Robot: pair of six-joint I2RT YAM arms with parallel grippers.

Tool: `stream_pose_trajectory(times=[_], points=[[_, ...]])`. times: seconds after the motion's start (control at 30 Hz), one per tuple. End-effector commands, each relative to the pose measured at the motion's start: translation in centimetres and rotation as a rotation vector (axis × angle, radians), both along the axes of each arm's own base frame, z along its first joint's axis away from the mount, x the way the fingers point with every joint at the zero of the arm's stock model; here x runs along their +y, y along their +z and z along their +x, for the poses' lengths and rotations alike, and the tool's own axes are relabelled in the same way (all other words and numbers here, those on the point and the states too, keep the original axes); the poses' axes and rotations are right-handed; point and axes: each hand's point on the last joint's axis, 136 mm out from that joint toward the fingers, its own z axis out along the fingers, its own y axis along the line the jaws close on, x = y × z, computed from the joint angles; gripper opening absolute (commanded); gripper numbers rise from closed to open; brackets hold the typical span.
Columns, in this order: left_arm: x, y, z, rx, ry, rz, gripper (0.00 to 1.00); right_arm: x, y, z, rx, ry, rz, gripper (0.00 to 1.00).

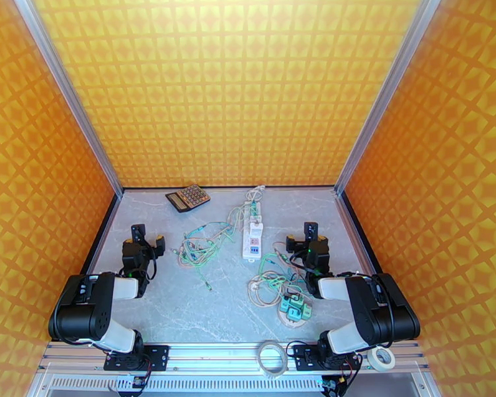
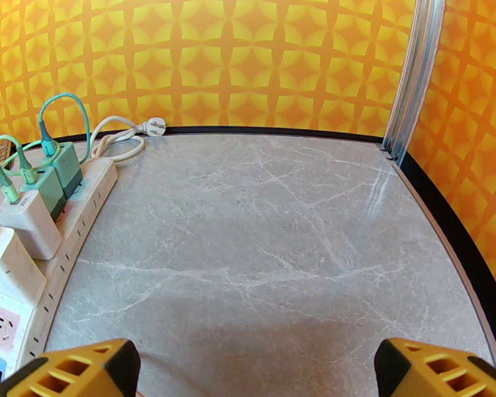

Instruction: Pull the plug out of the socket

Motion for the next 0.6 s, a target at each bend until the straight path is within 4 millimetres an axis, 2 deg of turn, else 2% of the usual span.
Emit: stream_pose_trajectory(times=[0.0,0.57], points=[[-0.75,0.33,0.18,-0.014,-0.034,0.017,0.99,0.28,0.47,0.34,-0.014,0.011,0.022,0.99],[-1.2,0.39,0.13,-0.019,-0.049,0.031,0.99,0.29,0.46,0.33,-0.013,0.011,0.02,0.98]])
